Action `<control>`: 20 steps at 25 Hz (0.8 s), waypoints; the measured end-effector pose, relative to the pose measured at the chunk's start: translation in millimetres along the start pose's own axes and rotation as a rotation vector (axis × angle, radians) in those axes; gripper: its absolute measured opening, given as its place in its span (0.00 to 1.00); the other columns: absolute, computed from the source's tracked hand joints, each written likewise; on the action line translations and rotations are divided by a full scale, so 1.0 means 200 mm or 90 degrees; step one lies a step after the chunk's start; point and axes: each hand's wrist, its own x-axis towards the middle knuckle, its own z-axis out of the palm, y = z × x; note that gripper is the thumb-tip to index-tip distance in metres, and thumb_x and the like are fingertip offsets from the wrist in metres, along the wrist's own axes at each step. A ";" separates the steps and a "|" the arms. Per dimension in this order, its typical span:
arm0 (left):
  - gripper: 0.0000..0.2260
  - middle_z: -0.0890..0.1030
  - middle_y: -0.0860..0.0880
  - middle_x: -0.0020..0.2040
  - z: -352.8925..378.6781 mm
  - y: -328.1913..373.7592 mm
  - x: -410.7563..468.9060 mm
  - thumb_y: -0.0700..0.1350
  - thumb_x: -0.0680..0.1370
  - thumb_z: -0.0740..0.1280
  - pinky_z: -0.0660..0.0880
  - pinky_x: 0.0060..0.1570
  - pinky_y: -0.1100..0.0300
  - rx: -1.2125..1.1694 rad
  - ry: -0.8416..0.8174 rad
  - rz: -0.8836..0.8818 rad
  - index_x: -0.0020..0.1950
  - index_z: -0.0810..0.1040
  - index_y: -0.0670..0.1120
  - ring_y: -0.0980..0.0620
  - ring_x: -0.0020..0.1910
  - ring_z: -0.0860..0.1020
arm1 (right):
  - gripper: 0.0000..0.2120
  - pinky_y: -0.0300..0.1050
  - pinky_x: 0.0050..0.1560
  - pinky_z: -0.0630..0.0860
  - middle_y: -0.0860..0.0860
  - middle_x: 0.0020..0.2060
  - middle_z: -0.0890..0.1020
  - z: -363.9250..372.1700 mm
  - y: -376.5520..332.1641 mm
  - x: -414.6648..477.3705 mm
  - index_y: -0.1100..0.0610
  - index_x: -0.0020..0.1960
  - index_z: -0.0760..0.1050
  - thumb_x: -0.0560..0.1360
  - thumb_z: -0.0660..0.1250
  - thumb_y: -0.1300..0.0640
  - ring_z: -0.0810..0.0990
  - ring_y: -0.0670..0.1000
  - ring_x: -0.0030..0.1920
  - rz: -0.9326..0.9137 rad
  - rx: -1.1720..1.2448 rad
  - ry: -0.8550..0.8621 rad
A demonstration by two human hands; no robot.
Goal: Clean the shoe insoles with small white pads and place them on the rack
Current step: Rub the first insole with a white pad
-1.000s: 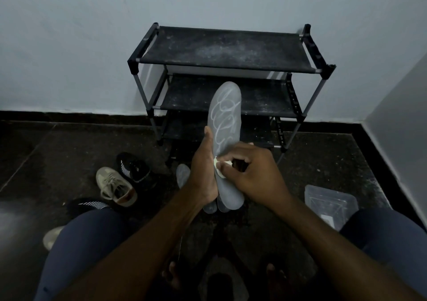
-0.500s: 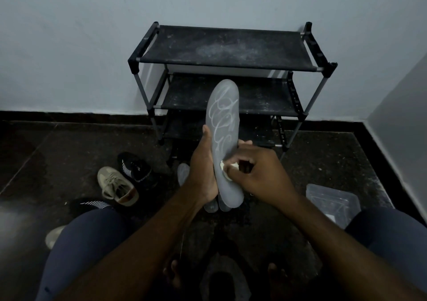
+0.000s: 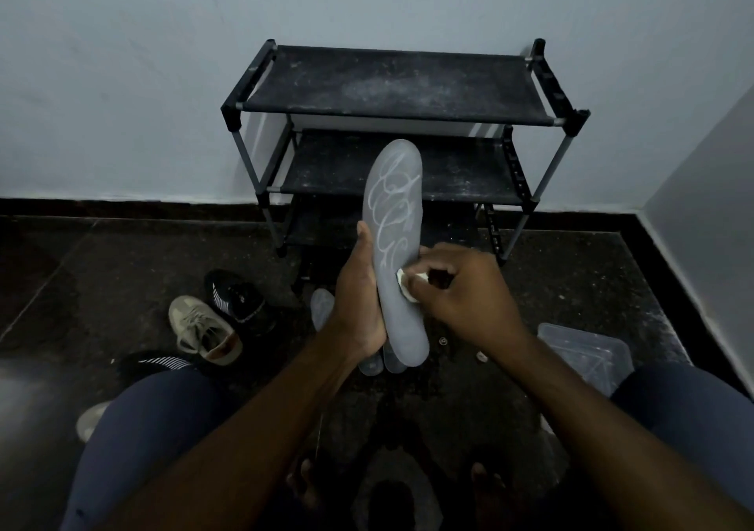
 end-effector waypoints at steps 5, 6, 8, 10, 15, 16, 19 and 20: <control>0.37 0.81 0.35 0.62 -0.01 0.00 0.00 0.67 0.82 0.50 0.76 0.65 0.48 0.008 0.004 -0.018 0.70 0.74 0.36 0.40 0.62 0.80 | 0.03 0.44 0.53 0.79 0.45 0.43 0.86 0.02 -0.02 -0.04 0.55 0.46 0.87 0.74 0.75 0.61 0.84 0.43 0.46 -0.029 -0.044 -0.053; 0.36 0.82 0.37 0.59 -0.01 0.00 0.00 0.66 0.82 0.50 0.78 0.62 0.49 0.013 0.008 -0.011 0.70 0.74 0.36 0.41 0.59 0.81 | 0.03 0.47 0.54 0.80 0.45 0.43 0.86 0.01 0.01 -0.03 0.54 0.46 0.87 0.74 0.75 0.60 0.84 0.43 0.46 -0.014 -0.048 -0.029; 0.33 0.83 0.41 0.56 -0.01 -0.01 0.00 0.64 0.84 0.49 0.79 0.57 0.52 0.022 0.012 -0.004 0.71 0.74 0.39 0.46 0.55 0.82 | 0.04 0.47 0.50 0.80 0.45 0.42 0.85 -0.01 0.02 0.00 0.54 0.45 0.87 0.74 0.74 0.61 0.82 0.42 0.43 -0.002 -0.070 0.028; 0.30 0.85 0.44 0.54 0.00 -0.02 0.00 0.63 0.84 0.50 0.80 0.52 0.56 0.026 0.021 -0.008 0.70 0.76 0.42 0.49 0.53 0.83 | 0.04 0.47 0.47 0.80 0.46 0.41 0.84 0.02 -0.01 0.00 0.56 0.43 0.86 0.74 0.73 0.62 0.82 0.42 0.42 -0.016 -0.086 0.027; 0.36 0.82 0.39 0.58 -0.01 -0.02 0.00 0.67 0.82 0.51 0.77 0.61 0.49 0.028 0.017 -0.017 0.69 0.76 0.38 0.43 0.57 0.81 | 0.04 0.50 0.51 0.81 0.47 0.42 0.85 -0.01 0.02 -0.02 0.54 0.41 0.85 0.74 0.74 0.61 0.84 0.43 0.46 0.012 -0.087 0.011; 0.36 0.81 0.38 0.61 -0.01 -0.03 0.00 0.67 0.81 0.52 0.75 0.64 0.46 0.016 0.009 -0.016 0.71 0.74 0.39 0.41 0.59 0.80 | 0.04 0.49 0.49 0.81 0.47 0.41 0.84 -0.03 0.03 0.00 0.55 0.42 0.85 0.74 0.74 0.61 0.83 0.43 0.44 0.017 -0.097 0.034; 0.33 0.79 0.36 0.66 -0.01 -0.05 0.01 0.66 0.81 0.54 0.71 0.69 0.44 -0.004 0.024 -0.002 0.73 0.74 0.41 0.40 0.65 0.78 | 0.05 0.49 0.45 0.79 0.47 0.40 0.83 0.00 0.00 0.01 0.56 0.42 0.84 0.75 0.73 0.62 0.82 0.44 0.41 -0.007 -0.097 0.034; 0.33 0.79 0.36 0.66 -0.01 -0.05 0.01 0.66 0.82 0.54 0.72 0.69 0.45 -0.005 0.022 0.000 0.73 0.74 0.41 0.41 0.64 0.78 | 0.05 0.49 0.45 0.79 0.47 0.40 0.83 0.02 -0.01 0.00 0.56 0.41 0.84 0.75 0.73 0.63 0.82 0.44 0.41 -0.016 -0.093 0.006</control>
